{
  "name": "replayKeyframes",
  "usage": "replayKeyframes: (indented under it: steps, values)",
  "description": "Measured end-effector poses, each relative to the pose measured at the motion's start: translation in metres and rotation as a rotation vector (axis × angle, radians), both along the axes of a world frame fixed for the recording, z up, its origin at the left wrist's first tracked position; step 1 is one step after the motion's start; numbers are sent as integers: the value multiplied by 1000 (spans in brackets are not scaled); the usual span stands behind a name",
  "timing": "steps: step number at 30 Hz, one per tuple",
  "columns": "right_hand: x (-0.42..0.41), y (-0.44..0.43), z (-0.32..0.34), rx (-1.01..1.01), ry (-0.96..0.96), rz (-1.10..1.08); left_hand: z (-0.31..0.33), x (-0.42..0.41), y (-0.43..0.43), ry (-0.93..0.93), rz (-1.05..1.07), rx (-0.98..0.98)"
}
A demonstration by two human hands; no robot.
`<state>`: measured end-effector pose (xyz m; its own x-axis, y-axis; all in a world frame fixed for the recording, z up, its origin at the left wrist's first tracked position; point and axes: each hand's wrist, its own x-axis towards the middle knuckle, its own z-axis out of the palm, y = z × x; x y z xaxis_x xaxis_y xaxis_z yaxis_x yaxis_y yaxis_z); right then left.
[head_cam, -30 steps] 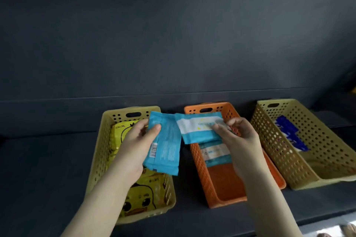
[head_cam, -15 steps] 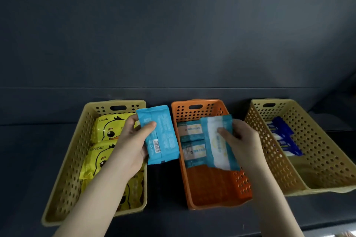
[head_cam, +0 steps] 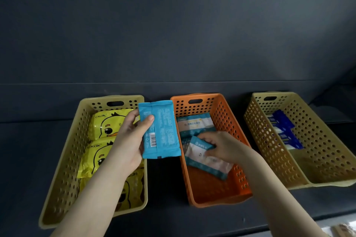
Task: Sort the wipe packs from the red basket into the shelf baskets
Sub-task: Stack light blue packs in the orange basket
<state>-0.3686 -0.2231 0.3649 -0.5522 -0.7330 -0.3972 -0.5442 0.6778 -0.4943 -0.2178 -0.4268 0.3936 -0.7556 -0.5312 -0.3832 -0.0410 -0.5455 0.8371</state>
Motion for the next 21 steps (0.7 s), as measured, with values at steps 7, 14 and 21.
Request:
replayKeyframes:
  steps: [7,14,21]
  values:
    - [-6,-12,6,10,204,45,0,2,-1,3,1,7]
    - [-4,2,-23,-59,152,9,0,0,2,2,10,-1]
    - [-15,1,-28,-6,142,78,3,3,2,-8,44,26]
